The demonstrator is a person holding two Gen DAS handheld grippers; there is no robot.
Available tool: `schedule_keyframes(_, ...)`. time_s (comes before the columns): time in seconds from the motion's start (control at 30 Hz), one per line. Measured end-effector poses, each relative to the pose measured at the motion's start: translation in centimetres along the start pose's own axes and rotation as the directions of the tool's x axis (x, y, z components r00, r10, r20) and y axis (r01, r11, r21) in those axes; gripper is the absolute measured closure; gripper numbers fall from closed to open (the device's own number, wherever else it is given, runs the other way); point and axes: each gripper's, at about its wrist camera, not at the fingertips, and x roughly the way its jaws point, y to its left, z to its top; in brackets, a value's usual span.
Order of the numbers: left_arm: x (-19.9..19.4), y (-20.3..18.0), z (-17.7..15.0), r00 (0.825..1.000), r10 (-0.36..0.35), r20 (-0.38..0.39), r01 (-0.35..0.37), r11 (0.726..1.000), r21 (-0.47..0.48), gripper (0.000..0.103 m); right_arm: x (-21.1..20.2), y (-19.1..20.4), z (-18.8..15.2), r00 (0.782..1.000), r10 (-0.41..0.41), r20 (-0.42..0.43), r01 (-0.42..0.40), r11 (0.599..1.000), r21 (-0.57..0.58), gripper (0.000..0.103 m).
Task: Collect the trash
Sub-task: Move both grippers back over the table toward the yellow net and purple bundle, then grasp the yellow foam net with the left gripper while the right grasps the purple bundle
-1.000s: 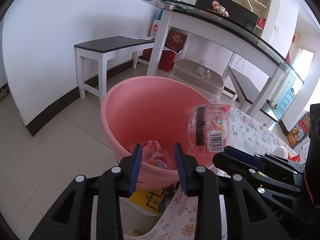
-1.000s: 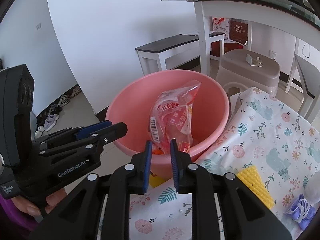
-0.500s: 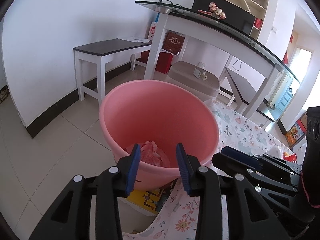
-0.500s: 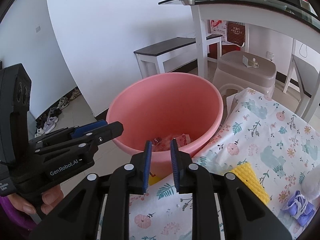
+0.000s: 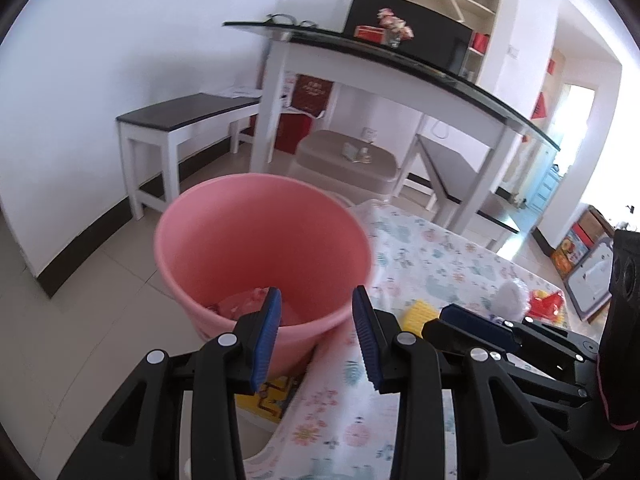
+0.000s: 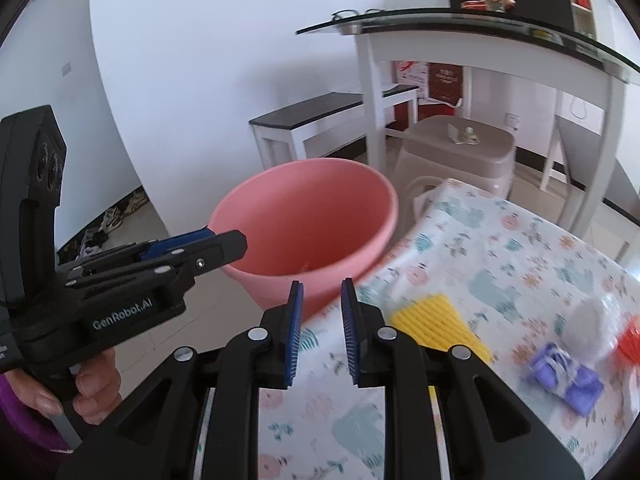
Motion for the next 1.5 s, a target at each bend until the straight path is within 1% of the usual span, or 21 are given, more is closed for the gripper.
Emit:
schedule_keyframes(0.17,-0.5,-2.2,-0.2,1.0,-0.027,0.002,0.027,0.999,0.041,0.067,-2.6,-2.4,-1.5,0.999,-0.052,0.013,0.051,0.997,0.059,0.083)
schedule_keyframes(0.37,-0.3,-4.7,-0.6,0.998,-0.063,-0.014,0.064,0.995,0.079,0.067,-5.7,-5.3,-3.6,0.99,-0.143,0.018,0.14,0.984,0.11,0.083)
schedule_keyframes(0.53,0.1,-6.6,-1.1,0.995,-0.092,-0.032,0.095,0.988,0.118,0.067,-7.8,-7.8,-5.4,0.977,-0.213,0.015,0.208,0.964,0.165,0.083)
schedule_keyframes(0.7,0.8,-8.0,-1.7,0.992,-0.108,-0.058,0.115,0.982,0.151,0.067,-9.0,-9.9,-7.0,0.967,-0.253,0.006,0.246,0.943,0.224,0.083)
schedule_keyframes(0.77,1.2,-8.4,-2.0,0.99,-0.116,-0.081,0.127,0.98,0.153,0.067,-9.4,-10.8,-7.7,0.963,-0.269,-0.001,0.261,0.934,0.245,0.083)
schedule_keyframes(0.9,2.6,-9.1,-2.5,0.984,-0.116,-0.138,0.136,0.98,0.145,0.067,-9.7,-12.3,-8.8,0.96,-0.281,-0.012,0.273,0.917,0.292,0.083)
schedule_keyframes(1.03,4.8,-9.3,-3.3,0.969,-0.114,-0.221,0.14,0.985,0.103,0.067,-9.5,-12.9,-9.5,0.958,-0.287,-0.018,0.278,0.909,0.309,0.083)
schedule_keyframes(1.13,6.4,-9.6,-3.7,0.955,-0.112,-0.274,0.134,0.989,0.064,0.067,-9.2,-13.0,-9.8,0.954,-0.3,-0.021,0.293,0.91,0.293,0.083)
schedule_keyframes(1.2,7.3,-9.8,-3.9,0.947,-0.113,-0.3,0.129,0.991,0.036,0.067,-9.0,-13.0,-10.0,0.957,-0.288,-0.027,0.283,0.913,0.292,0.083)
schedule_keyframes(1.37,10.2,-10.2,-4.0,0.931,-0.08,-0.357,0.073,0.997,-0.032,0.067,-9.2,-13.3,-10.1,0.963,-0.268,-0.022,0.263,0.918,0.298,0.083)
schedule_keyframes(1.4,10.5,-10.3,-4.0,0.934,-0.074,-0.35,0.063,0.997,-0.043,0.067,-9.3,-13.3,-10.2,0.963,-0.267,-0.021,0.261,0.918,0.299,0.083)
schedule_keyframes(1.5,10.9,-11.0,-3.8,0.94,-0.044,-0.339,0.036,0.999,-0.031,0.067,-9.6,-14.0,-10.4,0.966,-0.258,-0.017,0.25,0.913,0.322,0.083)
